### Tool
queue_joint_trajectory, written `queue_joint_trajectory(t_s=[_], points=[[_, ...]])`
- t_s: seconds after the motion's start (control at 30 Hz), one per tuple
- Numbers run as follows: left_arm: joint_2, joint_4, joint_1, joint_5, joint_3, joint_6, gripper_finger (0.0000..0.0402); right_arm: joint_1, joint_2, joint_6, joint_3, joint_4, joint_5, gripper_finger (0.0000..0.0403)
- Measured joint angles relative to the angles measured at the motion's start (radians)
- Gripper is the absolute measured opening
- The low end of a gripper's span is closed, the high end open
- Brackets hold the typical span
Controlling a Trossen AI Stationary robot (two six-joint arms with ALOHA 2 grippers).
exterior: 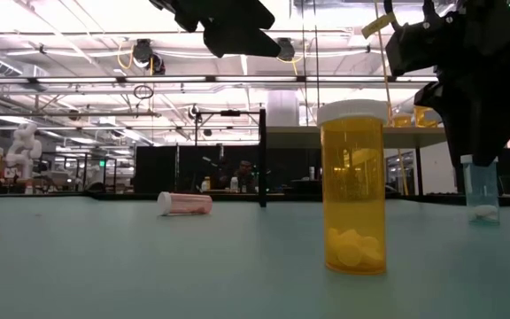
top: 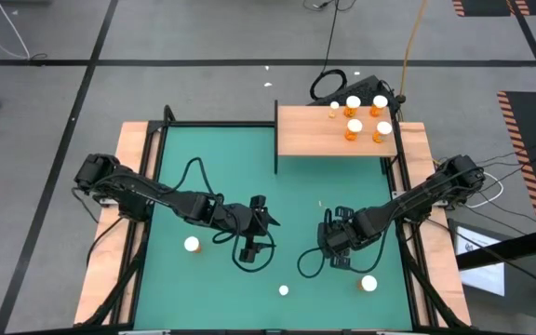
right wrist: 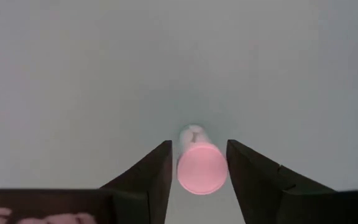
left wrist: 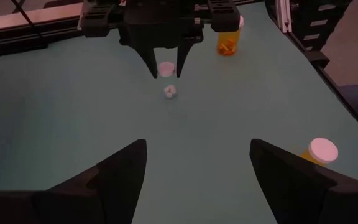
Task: Pick and place medicine bottles onto shelf by color
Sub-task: Put the blue pill bottle on the shelf
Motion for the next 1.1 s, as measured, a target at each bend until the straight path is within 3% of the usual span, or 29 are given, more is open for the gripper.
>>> queue_joint_trajectory(t_s=[0.27, 1.1], points=[[0.0, 0.0, 0.0, 0.0, 0.0, 0.001, 0.0285, 0.0, 0.0, -0.004, 0.0, -0.012, -0.003, 0.0179], [0.0, -0.001, 0.0, 0.0, 0.0, 0.027, 0.0285, 0.001, 0.0, -0.03, -0.067, 0.036, -0.03, 0.018]])
